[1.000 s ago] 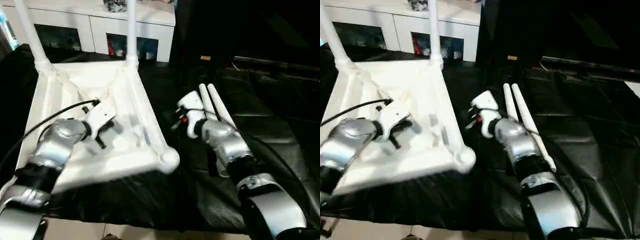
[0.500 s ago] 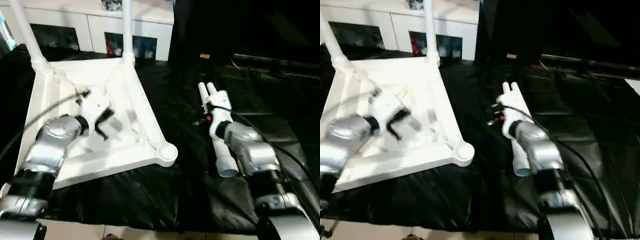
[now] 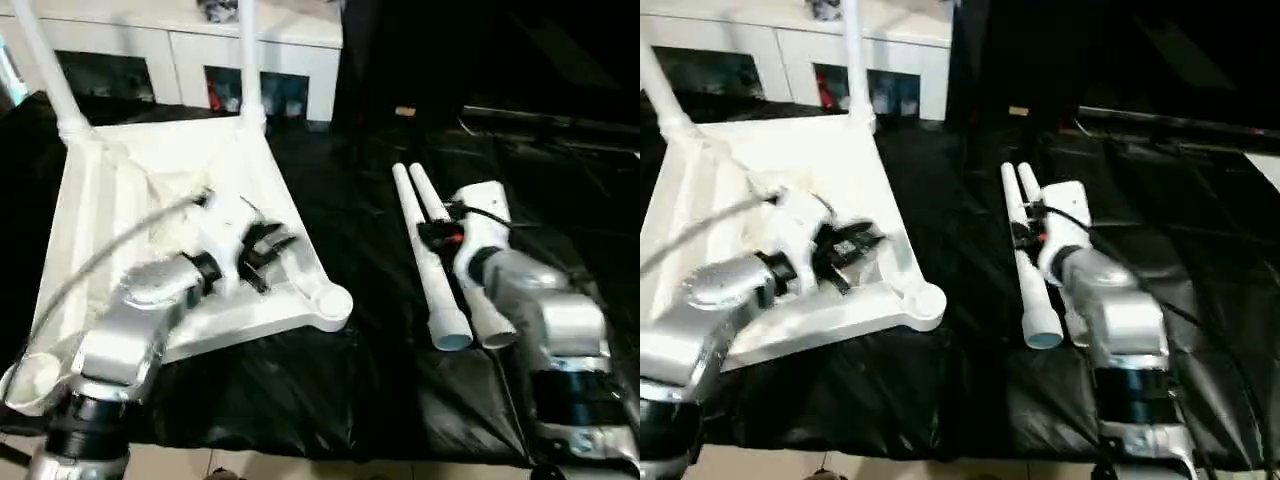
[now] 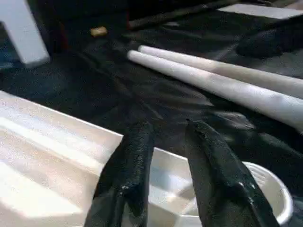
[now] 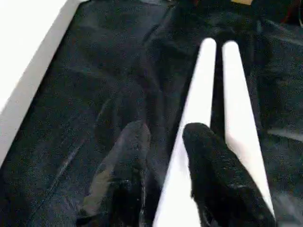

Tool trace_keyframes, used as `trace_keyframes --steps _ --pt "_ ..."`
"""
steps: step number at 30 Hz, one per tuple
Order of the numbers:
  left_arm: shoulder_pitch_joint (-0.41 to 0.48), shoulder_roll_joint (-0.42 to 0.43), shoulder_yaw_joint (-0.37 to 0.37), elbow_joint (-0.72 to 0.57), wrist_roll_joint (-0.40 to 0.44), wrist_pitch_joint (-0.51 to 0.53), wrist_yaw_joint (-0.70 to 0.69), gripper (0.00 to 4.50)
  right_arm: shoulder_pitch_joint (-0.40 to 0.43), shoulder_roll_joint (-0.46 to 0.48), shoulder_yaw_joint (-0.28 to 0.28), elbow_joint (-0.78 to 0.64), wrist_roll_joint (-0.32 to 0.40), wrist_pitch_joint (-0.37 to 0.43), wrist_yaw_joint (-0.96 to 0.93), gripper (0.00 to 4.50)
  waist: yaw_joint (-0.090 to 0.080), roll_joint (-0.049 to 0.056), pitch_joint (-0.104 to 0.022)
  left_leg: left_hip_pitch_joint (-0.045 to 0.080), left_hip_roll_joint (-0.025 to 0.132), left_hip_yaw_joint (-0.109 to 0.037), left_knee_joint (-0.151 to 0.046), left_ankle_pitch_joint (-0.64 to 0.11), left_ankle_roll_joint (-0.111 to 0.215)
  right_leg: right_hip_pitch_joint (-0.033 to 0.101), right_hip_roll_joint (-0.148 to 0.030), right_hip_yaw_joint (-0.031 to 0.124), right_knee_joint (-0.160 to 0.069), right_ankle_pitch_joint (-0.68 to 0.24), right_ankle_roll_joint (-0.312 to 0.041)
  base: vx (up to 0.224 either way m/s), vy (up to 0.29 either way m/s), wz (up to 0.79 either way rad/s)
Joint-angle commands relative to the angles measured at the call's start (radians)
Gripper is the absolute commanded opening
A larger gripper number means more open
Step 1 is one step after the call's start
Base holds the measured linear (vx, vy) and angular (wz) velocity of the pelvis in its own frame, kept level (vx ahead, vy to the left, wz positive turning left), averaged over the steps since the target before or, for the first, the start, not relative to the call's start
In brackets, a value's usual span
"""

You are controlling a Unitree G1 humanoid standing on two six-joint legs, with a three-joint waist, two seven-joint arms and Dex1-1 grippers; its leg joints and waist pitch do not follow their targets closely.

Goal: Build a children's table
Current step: Pick table leg

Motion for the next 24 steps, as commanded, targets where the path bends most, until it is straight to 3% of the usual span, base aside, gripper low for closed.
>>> trace_keyframes --steps 1,2,4,6,7,9,11,12,13,14,15,19,24 --pt "0.004 0.003 -0.030 -0.031 -0.010 0.028 -0.022 1.74 0.017 -0.013 -0.020 -0.052 0.007 0.062 -0.016 1.76 -0.002 0.027 -0.072 0.022 0.004 0.003 -0.073 -0.296 -0.070 0.035 -0.024 0.022 -0.079 -0.258 -0.116 0.000 0.000 0.00" --pt "0.005 0.006 -0.034 -0.034 -0.012 0.031 -0.026 1.92 0.018 -0.012 -0.021 -0.054 0.009 0.066 -0.016 2.02 -0.003 0.025 -0.072 0.022 0.003 0.003 -0.073 -0.292 -0.069 0.036 -0.023 0.022 -0.080 -0.251 -0.117 0.000 0.000 0.00" --pt "0.009 0.015 -0.048 -0.043 -0.020 0.042 -0.046 2.15 0.020 -0.010 -0.021 -0.058 0.012 0.092 -0.019 2.12 -0.004 0.032 -0.072 0.022 0.003 0.003 -0.072 -0.288 -0.073 0.037 -0.023 0.022 -0.078 -0.235 -0.125 0.000 0.000 0.00" --pt "0.012 0.025 -0.061 -0.053 -0.030 0.051 -0.068 2.22 0.026 -0.016 -0.006 -0.062 0.012 0.122 -0.014 2.29 -0.007 0.029 -0.073 0.022 0.002 0.004 -0.072 -0.286 -0.072 0.039 -0.022 0.022 -0.078 -0.229 -0.130 0.000 0.000 0.00" --pt "0.013 0.031 -0.070 -0.061 -0.037 0.059 -0.082 2.37 0.029 -0.019 0.001 -0.064 0.008 0.138 -0.018 2.44 -0.008 0.033 -0.073 0.022 0.002 0.004 -0.072 -0.287 -0.073 0.038 -0.022 0.022 -0.079 -0.228 -0.131 0.000 0.000 0.00" --pt "0.012 0.036 -0.078 -0.066 -0.041 0.065 -0.092 2.60 0.031 -0.021 0.005 -0.065 0.004 0.150 -0.023 2.57 -0.008 0.027 -0.073 0.021 0.001 0.005 -0.070 -0.282 -0.068 0.040 -0.023 0.022 -0.079 -0.238 -0.132 0.000 0.000 0.00" --pt "0.011 0.065 -0.113 -0.088 -0.015 0.075 -0.112 2.63 0.021 -0.020 -0.010 -0.054 0.008 0.172 -0.048 2.62 -0.007 0.031 -0.073 0.021 0.001 0.005 -0.070 -0.276 -0.067 0.040 -0.025 0.023 -0.079 -0.253 -0.129 0.000 0.000 0.00" --pt "0.013 0.073 -0.121 -0.094 -0.011 0.072 -0.121 2.70 0.018 -0.021 -0.012 -0.050 0.007 0.172 -0.051 2.74 -0.006 0.028 -0.073 0.021 0.001 0.005 -0.070 -0.271 -0.066 0.040 -0.025 0.022 -0.079 -0.266 -0.124 0.000 0.000 0.00" --pt "0.016 0.075 -0.121 -0.099 -0.012 0.073 -0.122 2.96 0.016 -0.022 -0.014 -0.045 0.008 0.171 -0.053 2.96 -0.007 0.031 -0.072 0.022 0.002 0.005 -0.071 -0.275 -0.070 0.038 -0.025 0.022 -0.080 -0.275 -0.120 0.000 0.000 0.00" --pt "0.017 0.074 -0.120 -0.100 -0.014 0.073 -0.121 3.03 0.013 -0.023 -0.016 -0.039 0.008 0.170 -0.053 3.00 -0.008 0.024 -0.072 0.021 0.002 0.006 -0.070 -0.276 -0.068 0.038 -0.025 0.022 -0.081 -0.277 -0.119 0.000 0.000 0.00" --pt "0.017 0.076 -0.120 -0.101 -0.011 0.073 -0.117 3.05 0.009 -0.024 -0.016 -0.033 0.006 0.172 -0.054 3.02 -0.007 0.028 -0.070 0.021 0.002 0.006 -0.071 -0.281 -0.070 0.037 -0.026 0.023 -0.081 -0.289 -0.118 0.000 0.000 0.00" --pt "0.023 0.097 -0.129 -0.107 0.003 0.070 -0.117 3.04 -0.010 -0.036 -0.006 0.009 -0.011 0.189 -0.062 3.32 -0.009 0.026 -0.071 0.021 0.001 0.005 -0.070 -0.282 -0.072 0.038 -0.026 0.022 -0.081 -0.303 -0.112 0.000 0.000 0.00" --pt "0.014 0.104 -0.138 -0.094 0.012 0.068 -0.108 3.04 -0.036 -0.037 -0.012 0.053 0.047 0.298 -0.025 3.32 -0.012 0.024 -0.073 0.020 0.000 0.005 -0.068 -0.271 -0.067 0.038 -0.024 0.022 -0.080 -0.289 -0.116 0.000 0.000 0.00"
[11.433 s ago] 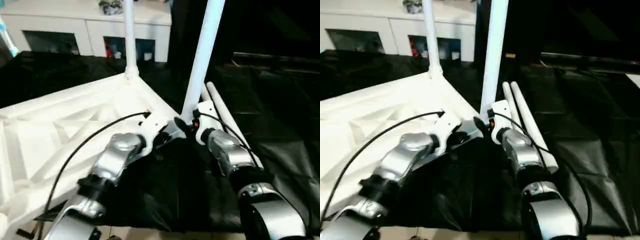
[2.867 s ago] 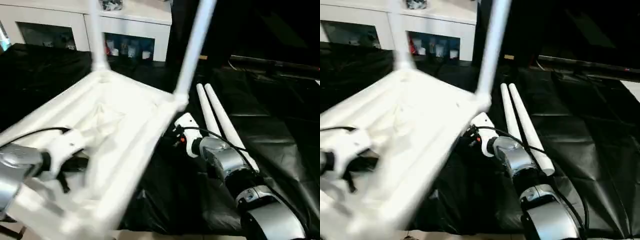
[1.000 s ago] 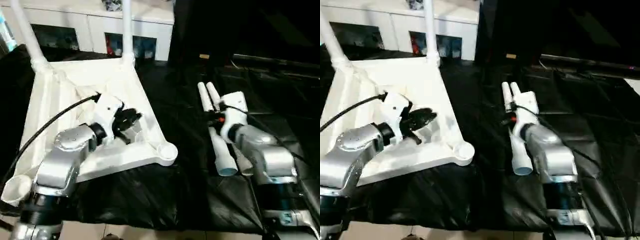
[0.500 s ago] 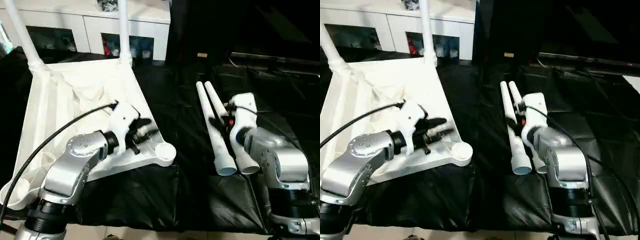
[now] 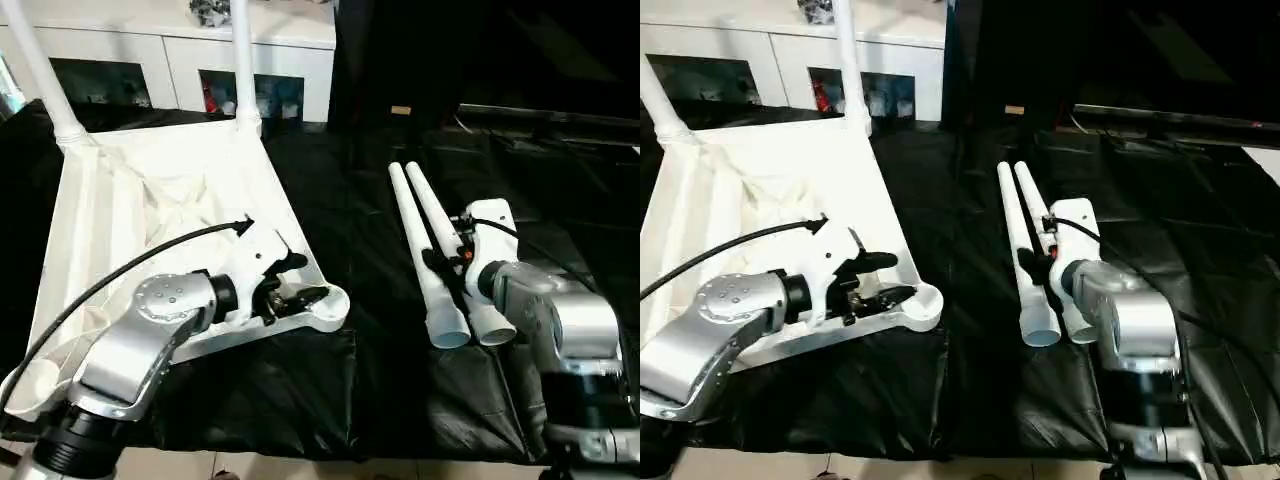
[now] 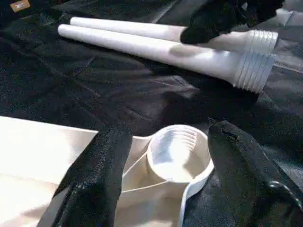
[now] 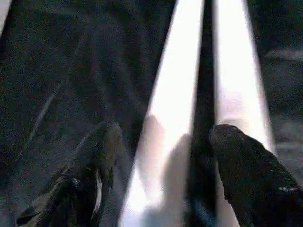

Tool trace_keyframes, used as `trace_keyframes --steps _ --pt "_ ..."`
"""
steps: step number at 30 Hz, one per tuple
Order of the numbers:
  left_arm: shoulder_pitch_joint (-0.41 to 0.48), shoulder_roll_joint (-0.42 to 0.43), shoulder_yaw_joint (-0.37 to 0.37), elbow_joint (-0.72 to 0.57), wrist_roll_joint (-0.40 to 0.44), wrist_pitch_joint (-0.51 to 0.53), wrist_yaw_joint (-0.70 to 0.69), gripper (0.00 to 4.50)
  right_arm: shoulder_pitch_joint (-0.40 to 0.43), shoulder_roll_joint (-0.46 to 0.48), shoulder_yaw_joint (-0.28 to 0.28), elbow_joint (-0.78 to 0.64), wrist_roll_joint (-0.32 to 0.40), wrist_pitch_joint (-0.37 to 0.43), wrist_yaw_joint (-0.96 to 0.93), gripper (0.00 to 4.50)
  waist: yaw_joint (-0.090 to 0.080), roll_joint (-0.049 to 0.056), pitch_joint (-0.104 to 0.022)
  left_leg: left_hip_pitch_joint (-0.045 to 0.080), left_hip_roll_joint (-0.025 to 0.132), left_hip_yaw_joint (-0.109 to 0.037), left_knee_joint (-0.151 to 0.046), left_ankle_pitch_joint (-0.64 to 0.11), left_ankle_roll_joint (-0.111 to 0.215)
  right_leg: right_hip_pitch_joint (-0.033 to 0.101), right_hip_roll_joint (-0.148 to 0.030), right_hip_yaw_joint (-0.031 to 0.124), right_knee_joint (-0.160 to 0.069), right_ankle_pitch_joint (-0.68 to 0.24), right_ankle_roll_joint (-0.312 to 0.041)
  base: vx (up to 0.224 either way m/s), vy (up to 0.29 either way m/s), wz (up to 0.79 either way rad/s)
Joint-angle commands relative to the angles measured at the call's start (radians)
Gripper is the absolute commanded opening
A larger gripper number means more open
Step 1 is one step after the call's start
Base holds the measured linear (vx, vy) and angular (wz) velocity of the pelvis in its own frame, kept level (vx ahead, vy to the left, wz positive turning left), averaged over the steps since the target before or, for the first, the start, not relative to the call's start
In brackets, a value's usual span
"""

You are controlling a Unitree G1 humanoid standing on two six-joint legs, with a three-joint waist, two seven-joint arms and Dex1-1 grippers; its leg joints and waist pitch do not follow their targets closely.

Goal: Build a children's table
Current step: Pick table leg

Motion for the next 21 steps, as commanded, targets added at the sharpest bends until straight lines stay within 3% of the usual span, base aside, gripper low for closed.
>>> trace_keyframes --steps 1,14,19,20,21 --pt "-0.009 0.002 -0.010 -0.006 0.016 0.003 0.005 3.04 -0.022 -0.006 -0.011 0.012 0.023 0.054 0.007 3.32 0.002 0.007 -0.069 0.019 0.001 0.005 -0.068 -0.265 -0.065 0.039 -0.026 0.021 -0.080 -0.282 -0.120 0.000 0.000 0.00" --pt "-0.005 0.002 -0.013 -0.011 0.012 0.000 0.006 3.04 -0.061 0.012 -0.009 0.087 0.049 0.111 0.013 3.32 0.005 0.001 -0.071 0.018 0.001 0.008 -0.066 -0.232 -0.064 0.042 -0.028 0.020 -0.076 -0.258 -0.134 0.000 0.000 0.00" --pt "-0.002 0.004 -0.013 -0.017 0.007 0.008 -0.003 3.04 -0.066 0.010 0.000 0.110 0.056 0.125 0.021 2.82 0.006 0.002 -0.071 0.019 0.001 0.008 -0.065 -0.233 -0.065 0.040 -0.028 0.020 -0.078 -0.273 -0.129 0.000 0.000 0.00" --pt "0.002 0.009 -0.015 -0.023 0.004 0.014 -0.009 3.04 -0.066 0.010 0.004 0.119 0.055 0.126 0.022 2.82 0.005 -0.008 -0.072 0.017 0.001 0.009 -0.065 -0.233 -0.064 0.041 -0.028 0.020 -0.079 -0.277 -0.127 0.000 0.000 0.00" --pt "0.002 0.009 -0.015 -0.023 0.004 0.014 -0.009 3.04 -0.066 0.010 0.004 0.119 0.055 0.126 0.022 2.75 0.007 -0.005 -0.073 0.018 0.001 0.008 -0.065 -0.229 -0.064 0.042 -0.030 0.020 -0.076 -0.277 -0.128 0.000 0.000 0.00"
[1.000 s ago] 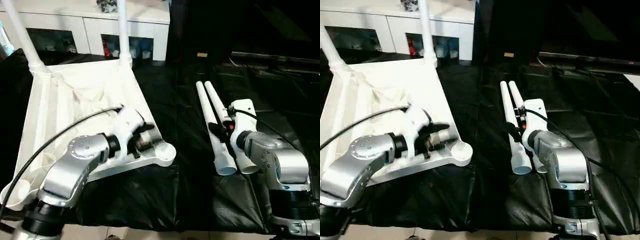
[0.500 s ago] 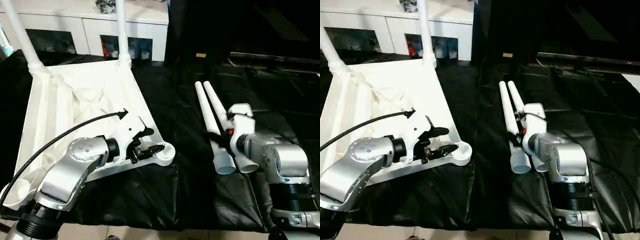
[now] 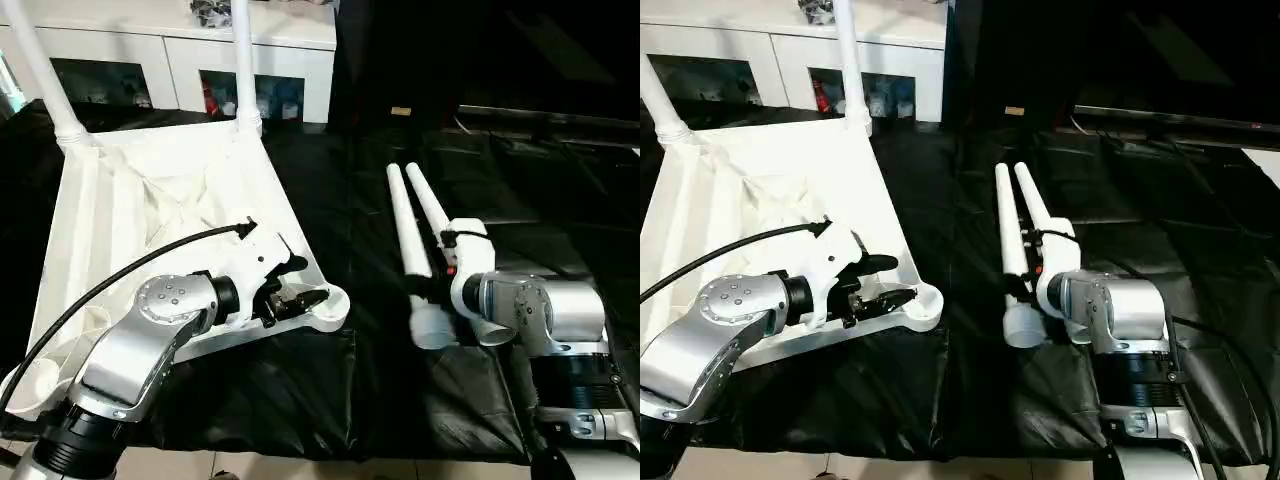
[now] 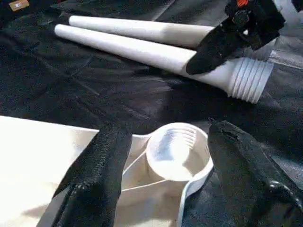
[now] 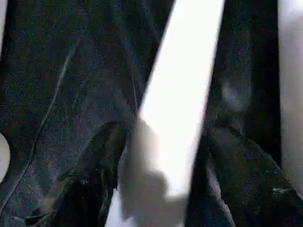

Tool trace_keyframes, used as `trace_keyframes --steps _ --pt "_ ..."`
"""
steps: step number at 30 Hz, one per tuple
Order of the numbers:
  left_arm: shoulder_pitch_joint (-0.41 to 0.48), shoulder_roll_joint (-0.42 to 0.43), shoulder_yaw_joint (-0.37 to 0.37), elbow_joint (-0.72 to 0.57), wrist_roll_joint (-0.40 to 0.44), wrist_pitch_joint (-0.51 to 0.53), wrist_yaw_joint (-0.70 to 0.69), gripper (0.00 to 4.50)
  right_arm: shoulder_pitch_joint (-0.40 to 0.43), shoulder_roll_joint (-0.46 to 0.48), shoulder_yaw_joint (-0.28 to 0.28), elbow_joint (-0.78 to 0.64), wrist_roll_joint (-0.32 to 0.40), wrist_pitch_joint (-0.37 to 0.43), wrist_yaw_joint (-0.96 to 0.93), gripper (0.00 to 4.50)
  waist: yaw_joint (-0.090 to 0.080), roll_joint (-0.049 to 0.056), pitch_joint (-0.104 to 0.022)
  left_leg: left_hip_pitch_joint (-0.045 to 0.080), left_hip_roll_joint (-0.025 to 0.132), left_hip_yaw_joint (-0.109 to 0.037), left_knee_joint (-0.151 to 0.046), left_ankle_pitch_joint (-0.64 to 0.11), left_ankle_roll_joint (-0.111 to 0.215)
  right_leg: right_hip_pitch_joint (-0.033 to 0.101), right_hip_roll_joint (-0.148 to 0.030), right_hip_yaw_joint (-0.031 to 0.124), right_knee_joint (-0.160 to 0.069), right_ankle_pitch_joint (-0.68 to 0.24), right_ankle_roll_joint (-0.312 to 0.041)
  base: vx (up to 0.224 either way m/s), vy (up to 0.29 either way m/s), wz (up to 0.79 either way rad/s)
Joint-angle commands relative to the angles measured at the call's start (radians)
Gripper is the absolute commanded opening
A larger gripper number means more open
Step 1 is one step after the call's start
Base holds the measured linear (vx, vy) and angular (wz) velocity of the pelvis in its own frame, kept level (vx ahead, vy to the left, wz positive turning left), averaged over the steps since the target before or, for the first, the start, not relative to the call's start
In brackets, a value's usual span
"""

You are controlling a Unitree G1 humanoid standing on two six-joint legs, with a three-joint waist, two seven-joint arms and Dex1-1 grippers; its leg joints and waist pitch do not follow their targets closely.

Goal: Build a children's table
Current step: Pick table leg

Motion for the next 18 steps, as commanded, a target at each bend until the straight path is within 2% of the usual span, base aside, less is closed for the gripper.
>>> trace_keyframes --steps 1,3,4,9,13,14,15,16,17,18 --pt "0.008 0.015 -0.012 -0.034 -0.008 0.018 -0.012 3.04 -0.019 -0.003 0.005 0.013 0.002 0.012 0.001 2.75 0.006 -0.001 -0.070 0.018 0.002 0.007 -0.066 -0.225 -0.062 0.042 -0.030 0.020 -0.077 -0.278 -0.125 0.000 0.000 0.00" --pt "0.019 0.024 -0.013 -0.049 -0.013 0.025 -0.018 3.04 -0.019 -0.004 0.011 0.027 0.001 0.010 0.003 2.43 0.005 0.001 -0.070 0.018 0.002 0.007 -0.066 -0.226 -0.064 0.040 -0.030 0.019 -0.077 -0.280 -0.125 0.000 0.000 0.00" --pt "0.027 0.031 -0.013 -0.061 -0.016 0.032 -0.021 3.04 -0.021 -0.006 0.015 0.042 0.003 0.009 0.005 2.43 0.005 -0.007 -0.070 0.017 0.003 0.007 -0.066 -0.226 -0.063 0.041 -0.030 0.019 -0.077 -0.279 -0.126 0.000 0.000 0.00" --pt "0.026 0.035 -0.015 -0.063 -0.014 0.039 -0.024 3.04 -0.031 -0.003 0.016 0.071 0.005 -0.004 0.002 1.99 0.007 -0.004 -0.069 0.019 0.002 0.008 -0.066 -0.239 -0.065 0.038 -0.030 0.019 -0.079 -0.300 -0.119 0.000 0.000 0.00" --pt "0.023 0.037 -0.013 -0.062 -0.011 0.040 -0.024 3.04 -0.039 0.003 0.003 0.067 0.009 -0.013 -0.004 1.90 0.009 -0.004 -0.069 0.019 0.002 0.007 -0.066 -0.240 -0.068 0.038 -0.030 0.019 -0.079 -0.303 -0.114 0.000 0.000 0.00" --pt "0.021 0.037 -0.012 -0.060 -0.010 0.036 -0.023 3.04 -0.043 0.006 -0.008 0.064 0.013 -0.015 -0.007 1.90 0.011 0.004 -0.070 0.019 0.002 0.006 -0.066 -0.240 -0.071 0.037 -0.031 0.019 -0.077 -0.300 -0.115 0.000 0.000 0.00" --pt "0.020 0.036 -0.011 -0.059 -0.010 0.035 -0.023 3.04 -0.043 0.006 -0.009 0.064 0.014 -0.018 -0.007 1.89 0.009 0.000 -0.070 0.019 0.001 0.007 -0.066 -0.242 -0.072 0.038 -0.029 0.019 -0.078 -0.293 -0.115 0.000 0.000 0.00" --pt "0.017 0.034 -0.008 -0.056 -0.010 0.032 -0.021 3.04 -0.045 0.006 -0.015 0.061 0.016 -0.032 -0.006 1.89 0.010 0.000 -0.071 0.020 0.002 0.007 -0.066 -0.240 -0.071 0.038 -0.029 0.019 -0.077 -0.284 -0.118 0.000 0.000 0.00" --pt "0.012 0.029 -0.002 -0.051 -0.010 0.028 -0.016 3.04 -0.047 0.012 -0.032 0.056 0.026 -0.053 -0.002 1.89 0.011 0.004 -0.071 0.020 0.002 0.006 -0.066 -0.239 -0.073 0.038 -0.029 0.019 -0.076 -0.279 -0.120 0.000 0.000 0.00" --pt "0.012 0.029 -0.002 -0.051 -0.010 0.028 -0.016 3.04 -0.047 0.012 -0.032 0.056 0.026 -0.053 -0.002 1.89 0.011 0.001 -0.072 0.019 0.002 0.007 -0.066 -0.237 -0.072 0.039 -0.029 0.019 -0.076 -0.271 -0.121 0.000 0.000 0.00"
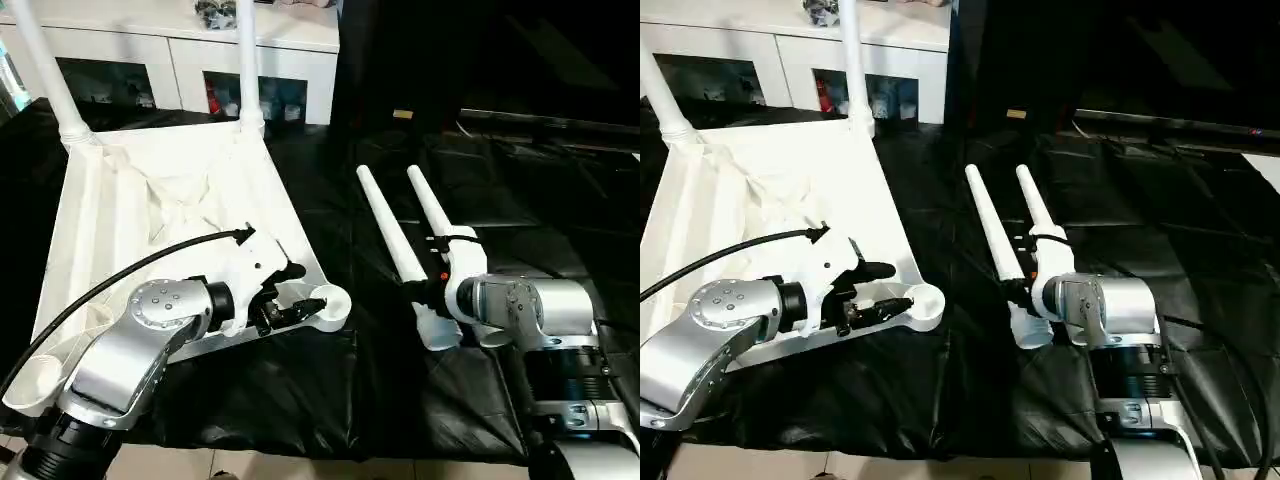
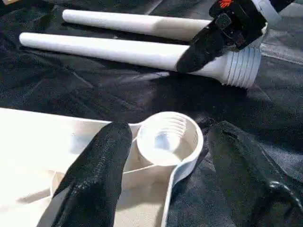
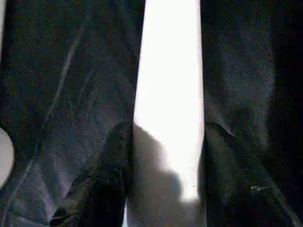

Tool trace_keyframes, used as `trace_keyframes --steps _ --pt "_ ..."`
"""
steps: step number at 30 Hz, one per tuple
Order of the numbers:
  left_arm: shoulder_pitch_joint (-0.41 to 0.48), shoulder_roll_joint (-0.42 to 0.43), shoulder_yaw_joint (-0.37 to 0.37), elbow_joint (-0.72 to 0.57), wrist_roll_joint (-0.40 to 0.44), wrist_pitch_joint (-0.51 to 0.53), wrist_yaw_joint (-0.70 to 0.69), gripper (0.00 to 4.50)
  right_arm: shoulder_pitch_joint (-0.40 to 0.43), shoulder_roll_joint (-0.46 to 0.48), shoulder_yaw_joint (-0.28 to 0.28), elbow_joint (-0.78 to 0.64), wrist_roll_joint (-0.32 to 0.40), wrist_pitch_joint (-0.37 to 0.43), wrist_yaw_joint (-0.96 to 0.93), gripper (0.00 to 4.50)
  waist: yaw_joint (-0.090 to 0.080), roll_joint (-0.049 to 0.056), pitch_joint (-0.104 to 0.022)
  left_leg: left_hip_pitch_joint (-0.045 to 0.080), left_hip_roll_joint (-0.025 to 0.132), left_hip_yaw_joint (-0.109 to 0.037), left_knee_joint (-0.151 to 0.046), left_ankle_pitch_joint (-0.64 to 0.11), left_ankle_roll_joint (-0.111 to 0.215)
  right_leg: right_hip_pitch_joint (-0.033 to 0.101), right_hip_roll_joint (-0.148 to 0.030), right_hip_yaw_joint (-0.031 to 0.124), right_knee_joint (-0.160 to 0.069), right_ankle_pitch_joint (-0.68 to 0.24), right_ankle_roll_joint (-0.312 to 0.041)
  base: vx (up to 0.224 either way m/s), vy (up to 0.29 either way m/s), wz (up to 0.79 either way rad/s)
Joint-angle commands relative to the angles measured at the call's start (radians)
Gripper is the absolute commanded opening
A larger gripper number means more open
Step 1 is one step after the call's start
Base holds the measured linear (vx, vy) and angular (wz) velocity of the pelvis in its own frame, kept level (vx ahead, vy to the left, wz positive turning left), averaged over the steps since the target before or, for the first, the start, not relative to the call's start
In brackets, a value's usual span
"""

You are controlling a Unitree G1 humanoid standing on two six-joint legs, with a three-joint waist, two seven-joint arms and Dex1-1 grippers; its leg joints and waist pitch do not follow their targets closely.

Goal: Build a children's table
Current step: Pick table leg

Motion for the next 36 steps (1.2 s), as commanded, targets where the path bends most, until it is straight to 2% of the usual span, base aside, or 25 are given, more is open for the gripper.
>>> trace_keyframes --steps 1,2,3,4,5,6,7,8,9,10,12,15,19,22,23,24,25,28,29,30,32,35,36 --pt "-0.048 -0.044 0.038 0.022 -0.017 0.005 0.045 3.04 -0.032 0.011 -0.075 -0.020 0.058 -0.077 0.024 1.89 0.002 0.009 -0.069 0.020 0.001 0.009 -0.065 -0.241 -0.071 0.038 -0.029 0.020 -0.077 -0.264 -0.125 0.000 0.000 0.00" --pt "-0.060 -0.060 0.050 0.030 -0.024 0.010 0.059 3.04 -0.035 0.016 -0.091 -0.021 0.073 -0.091 0.032 1.89 0.004 0.012 -0.070 0.021 0.002 0.009 -0.064 -0.243 -0.072 0.039 -0.030 0.021 -0.075 -0.256 -0.130 0.000 0.000 0.00" --pt "-0.084 -0.089 0.073 0.047 -0.036 0.021 0.086 3.04 -0.041 0.025 -0.114 -0.025 0.099 -0.114 0.047 1.89 0.005 0.011 -0.072 0.020 0.001 0.008 -0.064 -0.239 -0.069 0.040 -0.028 0.020 -0.075 -0.245 -0.133 0.000 0.000 0.00" --pt "-0.124 -0.149 0.114 0.078 -0.062 0.044 0.139 3.04 -0.039 0.034 -0.121 -0.046 0.134 -0.162 0.097 1.88 0.009 0.014 -0.071 0.022 0.003 0.008 -0.063 -0.253 -0.067 0.040 -0.030 0.019 -0.073 -0.236 -0.148 0.000 0.000 0.00" --pt "-0.151 -0.194 0.144 0.103 -0.086 0.059 0.174 3.04 -0.038 0.039 -0.121 -0.061 0.155 -0.181 0.129 1.88 0.008 0.013 -0.070 0.021 0.003 0.010 -0.062 -0.262 -0.065 0.042 -0.029 0.019 -0.075 -0.233 -0.153 0.000 0.000 0.00" --pt "-0.151 -0.194 0.144 0.103 -0.086 0.059 0.174 3.21 -0.038 0.039 -0.121 -0.061 0.155 -0.181 0.129 1.88 0.014 0.010 -0.071 0.023 0.002 0.008 -0.062 -0.256 -0.054 0.043 -0.031 0.019 -0.079 -0.232 -0.153 0.000 0.000 0.00" --pt "-0.171 -0.228 0.166 0.122 -0.104 0.070 0.201 3.31 -0.035 0.043 -0.118 -0.073 0.170 -0.196 0.153 1.88 0.013 0.007 -0.071 0.015 0.001 0.006 -0.064 -0.241 -0.049 0.049 -0.031 0.017 -0.075 -0.234 -0.152 0.000 0.000 0.00" --pt "-0.208 -0.299 0.222 0.161 -0.163 0.106 0.248 3.37 -0.031 0.055 -0.118 -0.088 0.200 -0.222 0.198 1.88 0.016 0.007 -0.071 0.016 0.001 0.006 -0.063 -0.239 -0.049 0.048 -0.031 0.016 -0.076 -0.237 -0.151 0.000 0.000 0.00" --pt "-0.238 -0.352 0.264 0.194 -0.208 0.132 0.283 3.41 -0.028 0.062 -0.116 -0.099 0.221 -0.236 0.234 1.88 0.015 0.004 -0.072 0.016 -0.001 0.010 -0.059 -0.234 -0.046 0.048 -0.031 0.018 -0.076 -0.226 -0.159 0.000 0.000 0.00" --pt "-0.260 -0.386 0.293 0.220 -0.239 0.147 0.308 3.41 -0.025 0.064 -0.110 -0.105 0.230 -0.250 0.259 1.88 0.019 0.005 -0.075 0.015 -0.001 0.007 -0.057 -0.220 -0.039 0.051 -0.032 0.016 -0.077 -0.215 -0.166 0.000 0.000 0.00" --pt "-0.279 -0.413 0.316 0.244 -0.263 0.155 0.328 3.68 -0.020 0.063 -0.099 -0.113 0.231 -0.274 0.281 1.88 0.020 0.001 -0.074 0.013 -0.002 0.009 -0.057 -0.224 -0.029 0.050 -0.032 0.016 -0.080 -0.228 -0.166 0.000 0.000 0.00" --pt "-0.330 -0.481 0.379 0.306 -0.313 0.155 0.375 3.85 0.000 0.064 -0.075 -0.147 0.260 -0.313 0.348 1.88 0.024 -0.002 -0.074 0.011 0.000 0.008 -0.058 -0.201 -0.011 0.053 -0.032 0.015 -0.083 -0.221 -0.157 0.000 0.000 0.00" --pt "-0.383 -0.523 0.406 0.376 -0.317 0.148 0.408 4.26 0.028 0.059 -0.044 -0.208 0.313 -0.310 0.421 1.88 0.029 -0.006 -0.074 0.009 0.002 0.006 -0.059 -0.178 0.012 0.056 -0.033 0.014 -0.082 -0.204 -0.154 0.000 0.000 0.00" --pt "-0.411 -0.552 0.440 0.397 -0.340 0.148 0.436 4.33 0.035 0.056 -0.026 -0.215 0.311 -0.318 0.438 1.88 0.035 -0.005 -0.074 0.011 0.004 0.006 -0.059 -0.175 0.010 0.054 -0.036 0.013 -0.083 -0.212 -0.155 0.000 0.000 0.00" --pt "-0.419 -0.560 0.450 0.400 -0.357 0.150 0.445 4.42 0.037 0.054 -0.017 -0.211 0.306 -0.327 0.442 1.88 0.036 -0.009 -0.074 0.011 0.003 0.007 -0.057 -0.174 0.009 0.053 -0.036 0.013 -0.084 -0.217 -0.157 0.000 0.000 0.00" --pt "-0.424 -0.564 0.455 0.401 -0.367 0.150 0.451 4.42 0.038 0.053 -0.012 -0.208 0.302 -0.332 0.445 1.88 0.040 -0.006 -0.074 0.013 0.004 0.006 -0.058 -0.177 0.006 0.053 -0.037 0.014 -0.083 -0.222 -0.160 0.000 0.000 0.00" --pt "-0.427 -0.565 0.456 0.402 -0.374 0.151 0.455 4.47 0.040 0.051 -0.007 -0.205 0.299 -0.339 0.448 1.88 0.042 -0.009 -0.074 0.012 0.004 0.007 -0.058 -0.179 0.005 0.053 -0.037 0.013 -0.084 -0.225 -0.159 0.000 0.000 0.00" --pt "-0.425 -0.571 0.459 0.388 -0.379 0.156 0.464 4.50 0.040 0.048 0.006 -0.202 0.292 -0.351 0.449 1.88 0.043 -0.012 -0.072 0.010 0.004 0.006 -0.060 -0.184 0.002 0.052 -0.037 0.013 -0.085 -0.242 -0.146 0.000 0.000 0.00" --pt "-0.427 -0.571 0.460 0.388 -0.374 0.156 0.471 4.17 0.040 0.046 0.010 -0.202 0.291 -0.354 0.447 1.88 0.043 -0.013 -0.073 0.010 0.004 0.006 -0.060 -0.184 0.002 0.053 -0.037 0.013 -0.085 -0.245 -0.143 0.000 0.000 0.00" --pt "-0.428 -0.572 0.462 0.389 -0.369 0.154 0.479 4.11 0.039 0.044 0.016 -0.202 0.289 -0.358 0.445 1.88 0.044 -0.011 -0.072 0.012 0.005 0.006 -0.060 -0.186 0.001 0.051 -0.037 0.013 -0.086 -0.249 -0.139 0.000 0.000 0.00" --pt "-0.431 -0.574 0.465 0.393 -0.362 0.150 0.488 4.14 0.037 0.040 0.027 -0.201 0.281 -0.370 0.440 1.88 0.043 -0.013 -0.073 0.010 0.005 0.005 -0.061 -0.181 -0.002 0.053 -0.037 0.013 -0.084 -0.239 -0.137 0.000 0.000 0.00" --pt "-0.439 -0.581 0.485 0.405 -0.364 0.144 0.527 3.72 0.030 0.045 0.039 -0.196 0.272 -0.380 0.429 1.88 0.043 -0.016 -0.072 0.010 0.005 0.005 -0.061 -0.184 -0.004 0.052 -0.038 0.013 -0.085 -0.240 -0.135 0.000 0.000 0.00" --pt "-0.440 -0.581 0.488 0.408 -0.367 0.144 0.538 3.72 0.029 0.045 0.044 -0.195 0.270 -0.385 0.427 1.88 0.043 -0.016 -0.072 0.010 0.005 0.005 -0.061 -0.182 -0.005 0.053 -0.037 0.013 -0.084 -0.235 -0.134 0.000 0.000 0.00"
